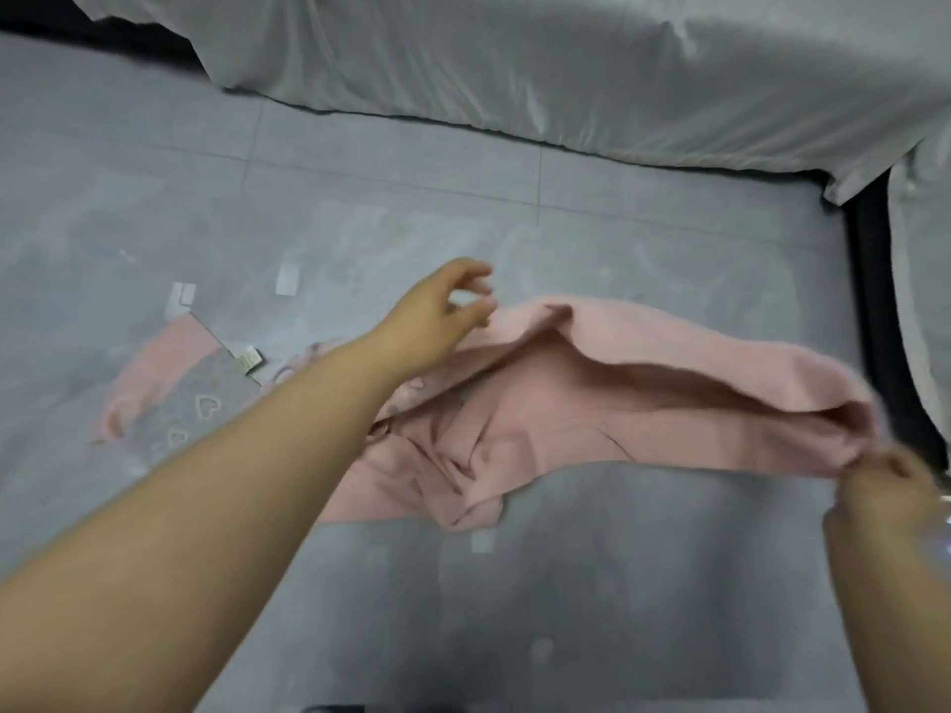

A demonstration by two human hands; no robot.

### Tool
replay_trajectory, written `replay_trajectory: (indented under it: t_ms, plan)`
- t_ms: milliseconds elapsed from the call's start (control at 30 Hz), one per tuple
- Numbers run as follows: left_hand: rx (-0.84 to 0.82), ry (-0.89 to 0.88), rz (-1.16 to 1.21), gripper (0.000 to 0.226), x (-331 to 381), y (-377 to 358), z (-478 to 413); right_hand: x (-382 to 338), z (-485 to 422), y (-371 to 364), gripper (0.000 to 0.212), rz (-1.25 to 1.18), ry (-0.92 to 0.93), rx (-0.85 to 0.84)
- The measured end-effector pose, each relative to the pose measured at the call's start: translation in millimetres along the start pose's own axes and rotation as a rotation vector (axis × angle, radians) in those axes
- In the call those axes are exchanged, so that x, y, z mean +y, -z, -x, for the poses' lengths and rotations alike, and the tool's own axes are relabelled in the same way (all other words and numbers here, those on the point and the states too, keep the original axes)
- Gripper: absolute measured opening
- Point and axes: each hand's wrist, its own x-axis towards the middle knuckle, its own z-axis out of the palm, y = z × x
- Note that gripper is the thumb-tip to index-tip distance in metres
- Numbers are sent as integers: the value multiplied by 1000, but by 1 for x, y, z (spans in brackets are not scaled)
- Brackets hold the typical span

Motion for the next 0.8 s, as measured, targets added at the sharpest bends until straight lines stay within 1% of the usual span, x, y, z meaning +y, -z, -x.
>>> replay_trajectory:
  t_ms: [33,67,100,133,167,200,233,267,300,333,367,400,433,467,500,533,567,633,667,700,733,800]
  plan:
    - [24,39,-38,40,-21,6,5,13,7,-6,16,56,-94,-88]
    - [92,74,-134,48,-48,12,15,29,11,-20,31,138,-162,-192]
    - [145,128,-253,57,-76,20,29,40,21,-29,52,298,-158,-295]
    - [206,205,-374,70,-105,31,42,49,35,-42,66,381,-92,-379]
    - [239,308,-518,86,-133,43,55,49,54,-58,69,423,2,-463]
    - [244,401,-637,103,-156,52,68,45,74,-74,68,435,157,-553]
    - [219,481,-710,117,-174,58,82,38,95,-91,67,465,324,-671]
    - [192,546,-723,124,-189,59,93,37,114,-108,70,485,501,-800]
    - [164,593,-689,126,-201,58,103,36,131,-124,77,512,651,-927]
    - [159,609,-638,124,-210,55,111,40,146,-139,85,565,789,-1032]
    - [176,594,-589,117,-218,53,115,46,160,-151,90,649,918,-1090]
    - [221,563,-556,106,-221,52,116,52,171,-162,83,739,1030,-1100]
    - [282,545,-522,90,-222,53,114,53,181,-168,63,791,1118,-1035]
    - [324,512,-506,70,-222,54,111,50,187,-171,40,775,1195,-936]
    - [337,475,-501,50,-218,58,106,42,192,-170,32,711,1199,-867]
    - [358,406,-512,36,-211,65,100,35,195,-166,33,597,1156,-842]
    - [422,353,-524,30,-201,76,95,23,196,-158,37,467,1059,-800]
    - [599,252,-549,28,-183,113,82,-1,187,-137,49,281,866,-673]
    - [670,200,-583,28,-174,135,78,-11,180,-125,52,232,817,-626]
    - [718,174,-619,27,-171,159,74,-22,175,-112,52,204,837,-598]
    - [734,152,-658,27,-167,181,72,-31,171,-100,51,205,909,-576]
    - [734,145,-696,30,-161,215,73,-36,170,-83,47,281,1131,-584]
